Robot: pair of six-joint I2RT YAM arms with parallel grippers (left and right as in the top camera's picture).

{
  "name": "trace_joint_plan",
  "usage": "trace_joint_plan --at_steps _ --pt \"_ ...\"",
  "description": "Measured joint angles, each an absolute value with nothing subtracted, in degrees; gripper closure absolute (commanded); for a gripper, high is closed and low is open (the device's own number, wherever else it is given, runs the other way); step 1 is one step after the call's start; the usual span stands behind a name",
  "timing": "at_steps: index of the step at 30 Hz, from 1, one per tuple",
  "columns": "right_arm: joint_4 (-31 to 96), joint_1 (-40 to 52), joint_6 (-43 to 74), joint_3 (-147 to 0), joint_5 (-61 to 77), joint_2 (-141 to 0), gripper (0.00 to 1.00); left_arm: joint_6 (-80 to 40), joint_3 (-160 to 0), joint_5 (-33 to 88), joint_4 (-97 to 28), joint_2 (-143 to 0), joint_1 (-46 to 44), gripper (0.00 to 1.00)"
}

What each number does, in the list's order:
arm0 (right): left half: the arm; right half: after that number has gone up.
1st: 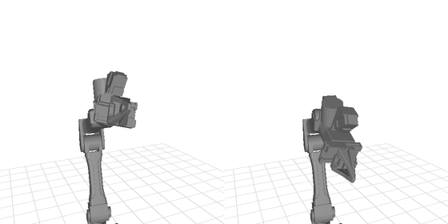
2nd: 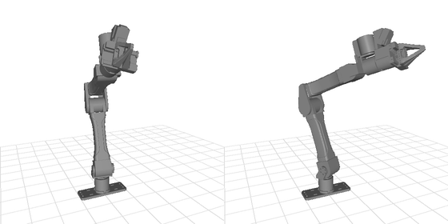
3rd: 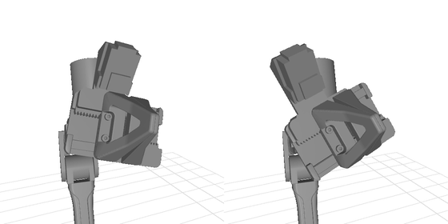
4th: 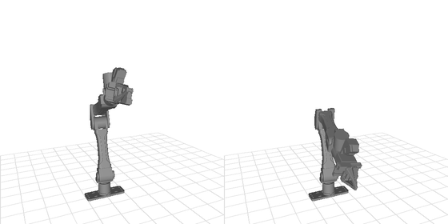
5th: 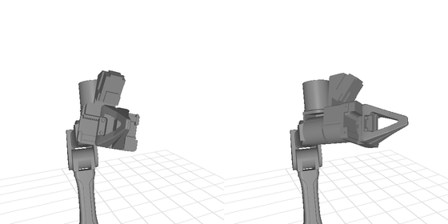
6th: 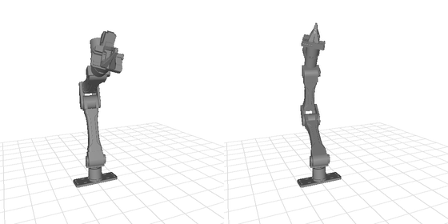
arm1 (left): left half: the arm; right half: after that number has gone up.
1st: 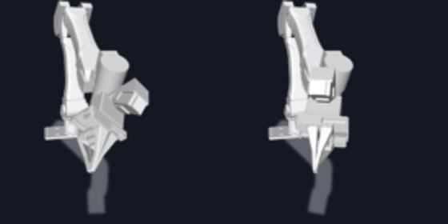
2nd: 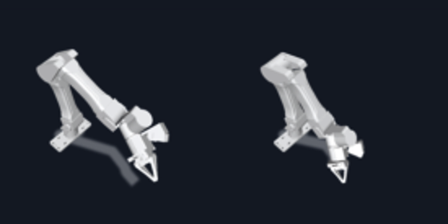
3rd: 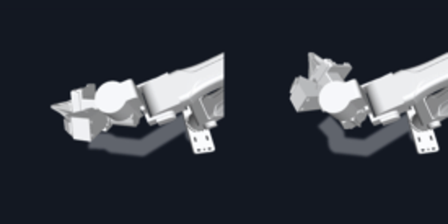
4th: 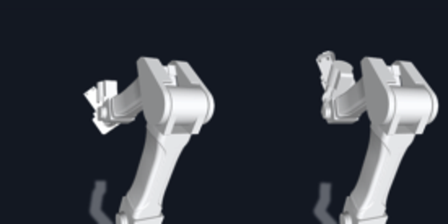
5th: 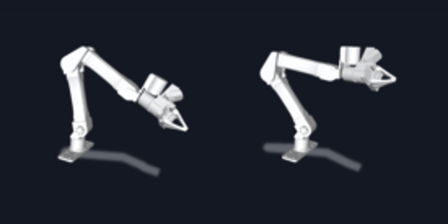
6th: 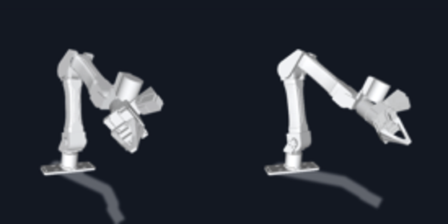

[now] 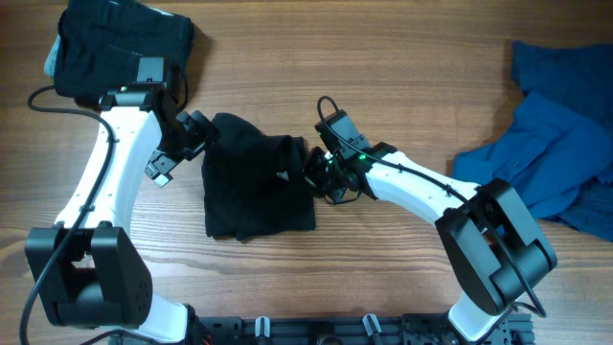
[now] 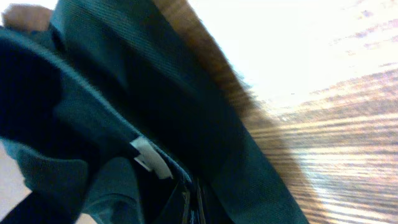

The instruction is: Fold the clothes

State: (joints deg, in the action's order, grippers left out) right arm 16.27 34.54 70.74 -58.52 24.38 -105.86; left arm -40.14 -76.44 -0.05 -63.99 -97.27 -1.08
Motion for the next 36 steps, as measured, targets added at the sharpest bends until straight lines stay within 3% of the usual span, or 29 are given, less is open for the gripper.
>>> trace_joint_plan --at_steps 19,20,22,25,28,36 --pt "28.29 34.54 66.89 -58.54 18.94 -95.0 0.95 -39.07 -76.44 -0.03 -63.96 -97.27 -1.08 0.0" --pt "28.29 34.54 66.72 -58.54 18.44 -94.89 0.86 -39.05 -76.44 -0.03 -63.96 -97.27 -1.08 0.0" --pt "28.34 34.54 66.04 -58.54 17.96 -94.89 0.46 -38.83 -76.44 -0.03 -63.99 -97.27 -1.08 0.0" --pt "28.18 34.54 65.67 -58.54 17.67 -94.89 0.27 -38.63 -76.42 -0.05 -63.96 -97.27 -1.08 0.0" --pt "26.57 34.54 65.06 -58.54 17.5 -94.98 0.26 -38.61 -76.44 -0.03 -63.83 -97.27 -1.08 0.0" --pt "19.16 34.54 65.04 -58.54 21.19 -100.71 0.34 -38.61 -76.44 -0.03 -63.7 -97.27 -1.08 0.0"
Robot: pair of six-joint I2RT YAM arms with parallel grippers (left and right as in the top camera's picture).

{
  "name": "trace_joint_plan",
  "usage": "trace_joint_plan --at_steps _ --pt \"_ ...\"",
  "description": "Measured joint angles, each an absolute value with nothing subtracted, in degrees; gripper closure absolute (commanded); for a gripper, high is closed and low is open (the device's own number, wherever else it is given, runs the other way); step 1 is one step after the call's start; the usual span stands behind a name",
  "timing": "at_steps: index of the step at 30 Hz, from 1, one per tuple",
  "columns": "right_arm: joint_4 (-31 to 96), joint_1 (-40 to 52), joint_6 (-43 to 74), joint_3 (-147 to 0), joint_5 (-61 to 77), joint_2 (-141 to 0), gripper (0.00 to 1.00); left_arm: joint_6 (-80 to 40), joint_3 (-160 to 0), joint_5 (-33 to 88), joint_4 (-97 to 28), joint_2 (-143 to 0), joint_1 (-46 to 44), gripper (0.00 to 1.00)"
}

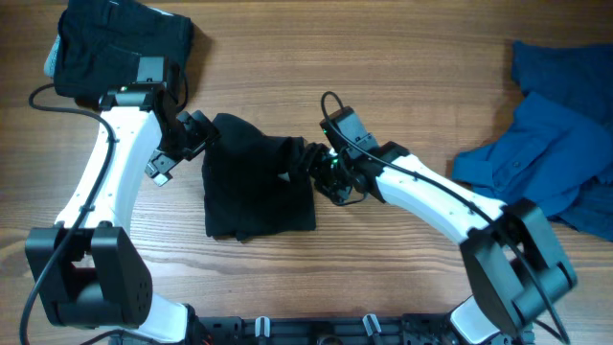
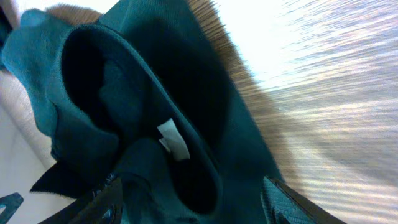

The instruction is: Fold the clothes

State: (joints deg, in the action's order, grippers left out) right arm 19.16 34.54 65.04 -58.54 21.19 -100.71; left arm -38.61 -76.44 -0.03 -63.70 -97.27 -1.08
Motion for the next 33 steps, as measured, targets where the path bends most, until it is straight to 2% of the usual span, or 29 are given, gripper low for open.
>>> trace_joint_plan --at_steps 13,19,24,33 --pt "15.14 34.54 68.71 -58.54 23.64 -105.36 0.49 -38.61 -76.44 -0.03 -63.33 -97.27 -1.08 0.0" --pt "11.46 34.54 70.54 -58.54 24.67 -107.28 0.71 -38.59 -76.42 -0.03 -63.33 -97.27 -1.08 0.0" --pt "11.7 34.54 71.05 -58.54 25.08 -107.42 0.96 -38.59 -76.44 -0.03 -63.33 -97.27 -1.08 0.0" --pt "15.75 34.54 70.85 -58.59 25.04 -107.42 0.96 -38.59 -76.42 -0.03 -63.33 -97.27 -1.08 0.0"
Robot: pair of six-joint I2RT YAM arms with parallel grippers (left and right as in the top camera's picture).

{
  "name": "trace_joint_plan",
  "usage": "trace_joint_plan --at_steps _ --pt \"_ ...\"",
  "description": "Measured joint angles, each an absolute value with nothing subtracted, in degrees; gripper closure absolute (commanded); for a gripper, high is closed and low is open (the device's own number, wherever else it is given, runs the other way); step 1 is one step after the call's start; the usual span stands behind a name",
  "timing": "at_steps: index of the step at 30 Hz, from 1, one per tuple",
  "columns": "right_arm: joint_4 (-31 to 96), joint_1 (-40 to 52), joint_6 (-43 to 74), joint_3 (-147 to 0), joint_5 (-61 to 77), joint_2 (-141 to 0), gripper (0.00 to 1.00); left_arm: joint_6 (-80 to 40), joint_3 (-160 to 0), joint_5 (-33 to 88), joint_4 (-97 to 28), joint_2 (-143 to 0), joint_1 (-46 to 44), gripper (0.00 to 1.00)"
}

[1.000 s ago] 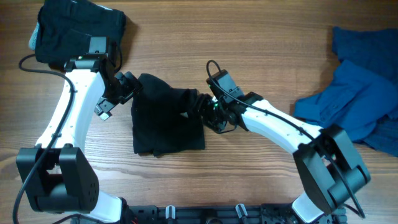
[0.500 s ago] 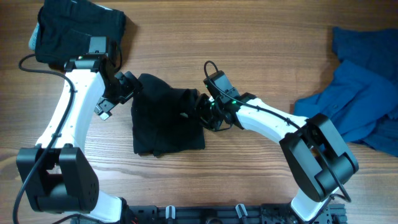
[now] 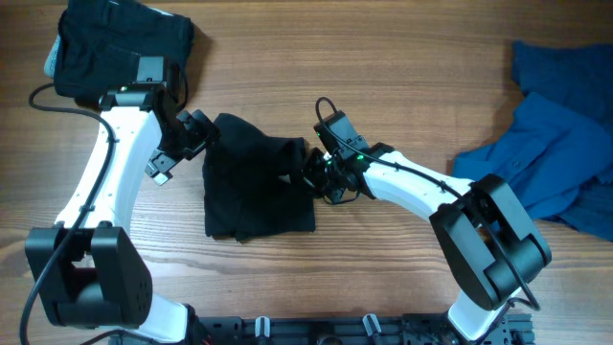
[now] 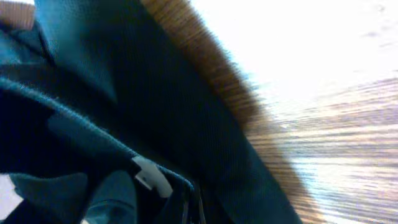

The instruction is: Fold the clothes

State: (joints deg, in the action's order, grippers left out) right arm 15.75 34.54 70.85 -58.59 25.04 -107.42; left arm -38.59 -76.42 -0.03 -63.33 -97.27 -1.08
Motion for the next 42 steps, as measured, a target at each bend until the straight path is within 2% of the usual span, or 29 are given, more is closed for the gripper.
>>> trace_joint_plan --at_steps 7,16,20,21,22,24,25,31,42 --pt "21.06 34.54 70.35 -58.59 22.41 -106.72 0.96 -37.58 -76.42 -0.08 -63.33 -97.27 -1.08 0.0" --pt "27.42 34.54 66.52 -58.59 18.48 -96.44 0.96 -37.12 -76.42 -0.08 -63.33 -97.27 -1.08 0.0" --pt "29.43 34.54 65.65 -58.59 17.52 -95.98 0.96 -37.12 -76.42 -0.08 -63.33 -97.27 -1.08 0.0" --pt "29.65 34.54 65.56 -58.59 17.47 -95.98 0.89 -37.12 -76.42 -0.08 -63.33 -97.27 -1.08 0.0" --pt "29.63 34.54 65.47 -58.59 17.47 -95.98 0.71 -37.12 -76.42 -0.05 -63.33 -97.27 -1.08 0.0" --pt "29.28 34.54 65.43 -58.59 17.45 -95.98 0.51 -37.12 -76.42 -0.08 -63.29 -97.27 -1.08 0.0" --pt "28.58 34.54 65.25 -58.59 17.43 -95.98 0.44 -37.12 -76.42 -0.08 -63.22 -97.27 -1.08 0.0" --pt "22.61 34.54 64.82 -58.59 18.22 -96.88 0.37 -37.12 -76.42 -0.05 -62.7 -97.27 -1.08 0.0" --pt "15.64 34.54 67.35 -58.59 23.59 -104.97 0.38 -37.12 -76.42 -0.05 -62.52 -97.27 -1.08 0.0"
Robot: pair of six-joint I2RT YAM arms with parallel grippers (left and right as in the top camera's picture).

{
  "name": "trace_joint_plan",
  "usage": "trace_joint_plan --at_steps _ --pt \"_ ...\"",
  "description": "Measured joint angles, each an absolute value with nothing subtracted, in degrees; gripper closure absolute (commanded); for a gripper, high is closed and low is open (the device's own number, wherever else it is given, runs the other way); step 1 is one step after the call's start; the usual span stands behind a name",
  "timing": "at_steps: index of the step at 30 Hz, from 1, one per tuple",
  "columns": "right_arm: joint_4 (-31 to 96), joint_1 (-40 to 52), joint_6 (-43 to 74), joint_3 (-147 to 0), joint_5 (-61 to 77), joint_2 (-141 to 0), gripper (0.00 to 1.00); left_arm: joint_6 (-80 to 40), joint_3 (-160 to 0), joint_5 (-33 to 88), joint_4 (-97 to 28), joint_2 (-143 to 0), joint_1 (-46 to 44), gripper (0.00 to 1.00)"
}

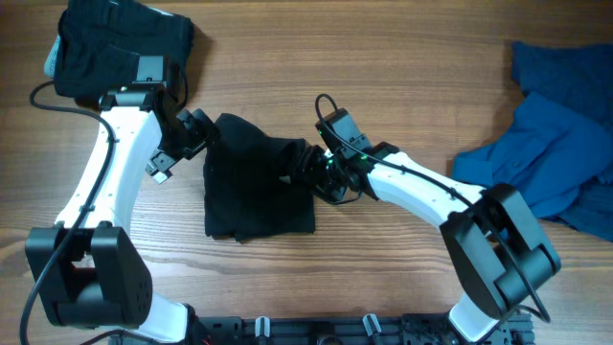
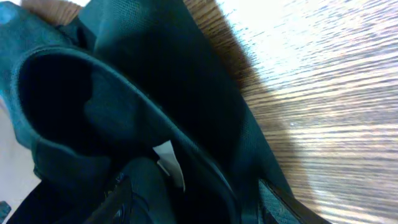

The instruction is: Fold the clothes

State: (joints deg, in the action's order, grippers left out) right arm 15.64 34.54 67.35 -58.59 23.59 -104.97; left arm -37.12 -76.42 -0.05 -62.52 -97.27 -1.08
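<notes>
A black garment (image 1: 257, 192) lies partly folded on the middle of the wooden table (image 1: 402, 67). My right gripper (image 1: 314, 171) is at its right edge, by the bunched collar. In the right wrist view the gripper (image 2: 199, 202) is open. Its fingers (image 2: 118, 190) stand wide apart with dark cloth (image 2: 186, 93) and a white label (image 2: 171, 163) between them. My left gripper (image 1: 198, 132) sits at the garment's upper left corner. Its dark fingers merge with the cloth, so I cannot tell its state.
A folded black pile (image 1: 120, 43) lies at the far left corner, behind the left arm. A heap of blue clothes (image 1: 556, 144) fills the right side of the table. Bare wood shows along the front edge and at the back middle.
The right wrist view has gone from pressed into the cloth, fingers hidden, to a little further back with both fingers apart. The left arm and the garment's outline have not changed.
My right gripper was first pushed deep into the collar folds, fingers unseen. Then it stood back a little with its fingers apart round the collar. Then it was in close again, and now it stands open once more. The left gripper stayed at the upper left corner.
</notes>
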Motion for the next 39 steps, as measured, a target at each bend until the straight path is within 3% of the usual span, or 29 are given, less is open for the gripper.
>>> trace_joint_plan --at_steps 20,30,34,39 --pt "11.22 36.51 72.64 -58.59 25.08 -105.19 0.51 -37.12 -76.42 -0.05 -62.5 -97.27 -1.08 0.0" --pt "10.24 36.51 72.77 -58.63 26.15 -109.47 0.73 -37.12 -76.42 -0.05 -62.48 -97.27 -1.1 0.0" --pt "10.22 36.51 72.29 -58.63 26.11 -109.62 0.96 -37.12 -76.42 -0.05 -62.48 -97.27 -1.1 0.0" --pt "10.35 36.51 72.16 -58.63 26.09 -109.89 0.95 -37.12 -76.42 -0.05 -62.48 -97.27 -1.1 0.0"
